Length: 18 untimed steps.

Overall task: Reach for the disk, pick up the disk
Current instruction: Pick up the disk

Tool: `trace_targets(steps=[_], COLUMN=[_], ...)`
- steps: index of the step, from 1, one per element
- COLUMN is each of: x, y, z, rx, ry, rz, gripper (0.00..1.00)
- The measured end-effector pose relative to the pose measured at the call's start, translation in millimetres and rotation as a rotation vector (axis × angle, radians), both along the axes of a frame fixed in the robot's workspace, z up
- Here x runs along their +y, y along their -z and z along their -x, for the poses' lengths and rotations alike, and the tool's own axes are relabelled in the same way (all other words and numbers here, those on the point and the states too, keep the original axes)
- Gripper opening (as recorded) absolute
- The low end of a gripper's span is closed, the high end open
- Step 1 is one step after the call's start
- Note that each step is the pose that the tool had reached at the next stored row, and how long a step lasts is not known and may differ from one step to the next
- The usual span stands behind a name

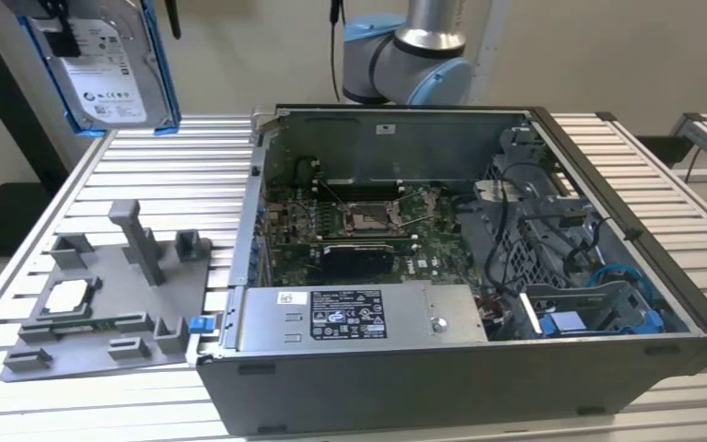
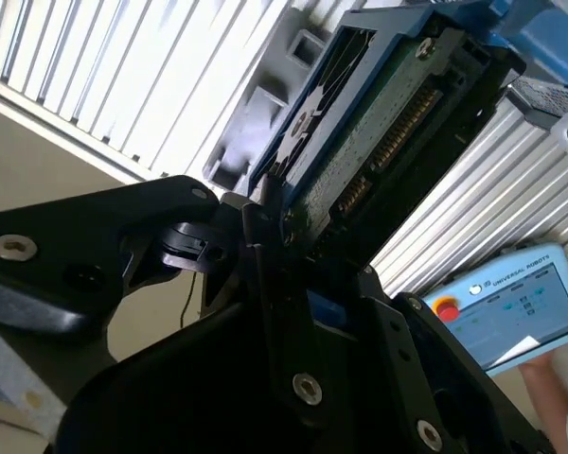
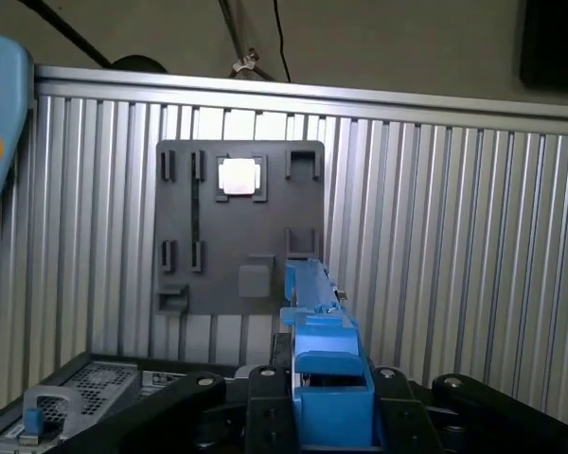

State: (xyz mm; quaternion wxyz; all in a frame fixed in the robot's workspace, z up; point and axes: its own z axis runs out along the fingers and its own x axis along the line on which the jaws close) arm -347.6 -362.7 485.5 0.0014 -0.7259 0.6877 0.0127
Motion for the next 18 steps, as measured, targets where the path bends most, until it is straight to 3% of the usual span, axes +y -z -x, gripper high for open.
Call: trace_targets(steps=[18], x=[0.0], y=[0.0], z=[-57.0], rx=[0.005], ry=[0.0], rz=[0.0], gripper=[0.0])
